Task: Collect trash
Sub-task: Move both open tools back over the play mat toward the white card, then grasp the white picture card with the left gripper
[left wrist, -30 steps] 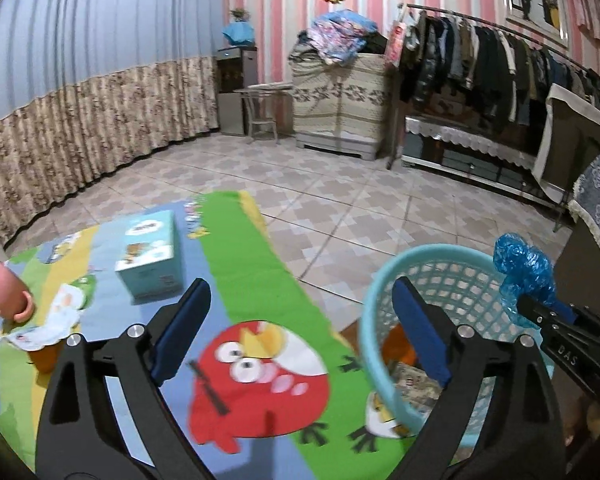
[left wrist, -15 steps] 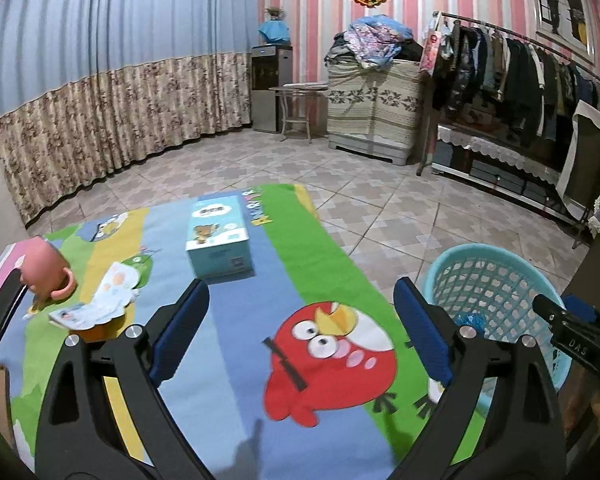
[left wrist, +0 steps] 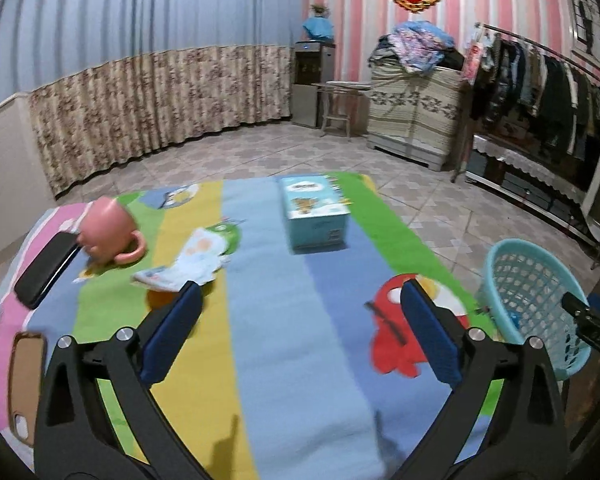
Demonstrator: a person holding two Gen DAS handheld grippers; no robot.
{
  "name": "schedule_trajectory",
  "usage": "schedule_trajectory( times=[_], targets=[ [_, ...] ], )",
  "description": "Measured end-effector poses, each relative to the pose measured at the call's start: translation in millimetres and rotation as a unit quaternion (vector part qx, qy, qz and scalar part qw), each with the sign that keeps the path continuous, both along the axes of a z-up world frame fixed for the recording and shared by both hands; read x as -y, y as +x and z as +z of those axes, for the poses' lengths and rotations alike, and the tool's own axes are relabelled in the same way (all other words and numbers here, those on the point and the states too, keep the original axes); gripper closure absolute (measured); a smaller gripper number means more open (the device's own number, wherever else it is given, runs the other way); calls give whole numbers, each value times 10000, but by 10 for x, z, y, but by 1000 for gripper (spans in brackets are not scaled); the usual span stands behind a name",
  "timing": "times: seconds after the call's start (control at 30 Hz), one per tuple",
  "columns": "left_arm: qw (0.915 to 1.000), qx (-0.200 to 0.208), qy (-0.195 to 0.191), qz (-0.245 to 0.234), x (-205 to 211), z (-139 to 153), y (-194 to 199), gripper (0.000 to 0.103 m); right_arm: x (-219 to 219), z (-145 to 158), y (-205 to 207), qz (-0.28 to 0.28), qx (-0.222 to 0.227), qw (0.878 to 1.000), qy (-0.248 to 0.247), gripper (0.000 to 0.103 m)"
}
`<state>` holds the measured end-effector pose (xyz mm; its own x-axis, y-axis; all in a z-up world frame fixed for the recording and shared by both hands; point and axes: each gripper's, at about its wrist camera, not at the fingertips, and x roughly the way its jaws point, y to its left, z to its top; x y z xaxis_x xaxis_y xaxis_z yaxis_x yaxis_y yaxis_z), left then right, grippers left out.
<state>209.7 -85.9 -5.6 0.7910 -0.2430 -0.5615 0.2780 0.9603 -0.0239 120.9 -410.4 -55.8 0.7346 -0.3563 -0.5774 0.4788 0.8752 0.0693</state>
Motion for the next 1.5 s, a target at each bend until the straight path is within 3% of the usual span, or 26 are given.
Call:
schedule_trajectory(
  times=[0.3,0.7,0.97,1.27,1.4,1.5],
  targets=[
    [9990,-139,81,406,-573,-188,27,6,-388,68,6,464,104,9989,-3,7],
    [9950,-435,75,896,-1075,-363,256,6,-838,-6,247,952,-112,9954,-73,5],
    [9939,-706,-16,845,-1099,-426,697,6,-871,-99,345,1063,-363,9936,-101,5],
    [9949,-638,348,693,-879,-592,1112,7,-840,-166,419,1074,-507,9929,-58,5],
    [9949,-729,192,668,-906,-607,1199,21,-890,-180,443,1125,-567,9919,-160,5],
    [9951,-774,111,610,-917,-621,1216,48,-945,-183,451,1172,-615,9908,-293,5]
  ],
)
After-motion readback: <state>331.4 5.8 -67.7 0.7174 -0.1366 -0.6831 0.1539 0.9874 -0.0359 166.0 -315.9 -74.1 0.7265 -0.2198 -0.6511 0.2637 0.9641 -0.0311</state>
